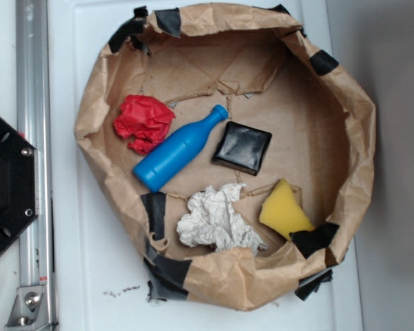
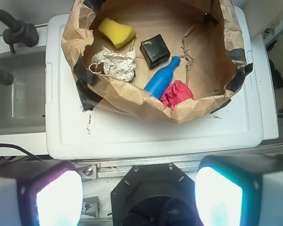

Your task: Grab the black box.

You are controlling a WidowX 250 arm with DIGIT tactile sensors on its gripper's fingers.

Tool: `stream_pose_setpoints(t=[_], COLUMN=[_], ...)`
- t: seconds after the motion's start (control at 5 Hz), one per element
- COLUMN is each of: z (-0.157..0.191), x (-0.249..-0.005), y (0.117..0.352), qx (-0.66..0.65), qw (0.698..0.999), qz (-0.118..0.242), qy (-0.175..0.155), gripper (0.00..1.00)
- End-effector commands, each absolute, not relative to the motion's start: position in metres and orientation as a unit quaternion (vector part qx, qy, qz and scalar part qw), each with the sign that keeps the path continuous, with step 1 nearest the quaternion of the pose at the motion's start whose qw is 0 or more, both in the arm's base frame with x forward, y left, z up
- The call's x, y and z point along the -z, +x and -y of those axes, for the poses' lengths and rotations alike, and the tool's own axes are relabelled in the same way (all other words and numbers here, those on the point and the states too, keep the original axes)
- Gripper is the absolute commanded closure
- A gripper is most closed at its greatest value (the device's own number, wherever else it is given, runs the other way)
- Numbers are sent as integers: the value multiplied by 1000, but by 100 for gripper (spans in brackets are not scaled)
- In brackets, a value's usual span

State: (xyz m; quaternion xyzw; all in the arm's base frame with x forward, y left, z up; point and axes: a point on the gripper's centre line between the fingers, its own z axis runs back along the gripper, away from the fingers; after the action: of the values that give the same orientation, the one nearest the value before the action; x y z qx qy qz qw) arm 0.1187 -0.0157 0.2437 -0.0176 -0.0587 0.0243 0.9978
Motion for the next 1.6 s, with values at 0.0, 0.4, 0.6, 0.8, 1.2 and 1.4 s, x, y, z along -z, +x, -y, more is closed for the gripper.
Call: stream_pose_setpoints(t=[0.0, 0.4, 0.6, 0.8, 1.2, 1.4], z=[16, 9, 9, 9, 9, -20], x=[-244, -238, -238, -238, -238, -211], y=[119, 140, 140, 140, 140, 189], qx=[-24, 1, 1, 1, 1, 56], qw=[998, 996, 996, 996, 996, 991], qz=[59, 86, 86, 86, 86, 110], qy=[-18, 20, 20, 20, 20, 43], gripper=[0, 0, 0, 0, 0, 0])
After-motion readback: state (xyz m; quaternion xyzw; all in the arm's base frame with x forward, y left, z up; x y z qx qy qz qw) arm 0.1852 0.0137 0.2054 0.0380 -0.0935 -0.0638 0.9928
